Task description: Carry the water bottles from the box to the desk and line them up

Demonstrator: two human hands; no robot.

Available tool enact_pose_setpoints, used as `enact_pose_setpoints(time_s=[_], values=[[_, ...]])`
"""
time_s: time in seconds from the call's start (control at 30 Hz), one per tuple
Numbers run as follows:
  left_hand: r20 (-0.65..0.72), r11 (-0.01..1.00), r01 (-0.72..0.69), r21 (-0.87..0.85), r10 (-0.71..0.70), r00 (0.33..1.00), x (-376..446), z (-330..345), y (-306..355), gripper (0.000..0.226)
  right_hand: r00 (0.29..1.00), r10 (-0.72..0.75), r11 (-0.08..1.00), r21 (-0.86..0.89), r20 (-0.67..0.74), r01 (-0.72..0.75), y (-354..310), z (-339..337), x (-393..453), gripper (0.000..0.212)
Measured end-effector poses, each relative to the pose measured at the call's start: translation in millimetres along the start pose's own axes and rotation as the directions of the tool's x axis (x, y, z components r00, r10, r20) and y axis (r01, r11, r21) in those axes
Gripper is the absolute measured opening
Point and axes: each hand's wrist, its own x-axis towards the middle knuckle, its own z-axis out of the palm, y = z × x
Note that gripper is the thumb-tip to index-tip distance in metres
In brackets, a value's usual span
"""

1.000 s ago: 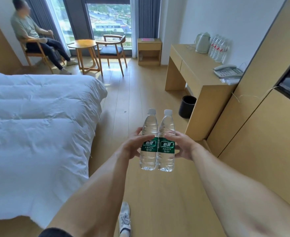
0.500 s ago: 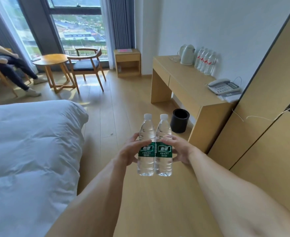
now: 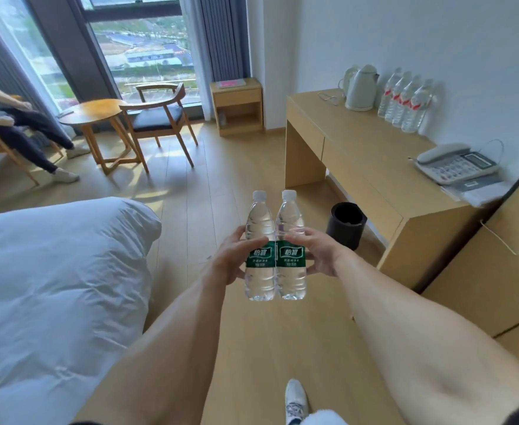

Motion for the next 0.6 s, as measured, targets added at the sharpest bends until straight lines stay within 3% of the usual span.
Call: enact_pose_setpoints(time_s=[0.33,0.6], values=[[-0.013,0.999,-0.025,-0.02,0.025,1.0,149.2,-4.0,91.4,0.059,1.0,-0.023,0.999,-0.028,0.021,0.024,-107.3,-55.9,125.6,0.042],[0.054,1.0,-0.015,-0.009,0.015,0.998,260.9,-6.1,132.7,0.059,0.998,-0.035,0.999,-0.01,-0.059,0.034,-149.7,-93.4,214.2,0.042]])
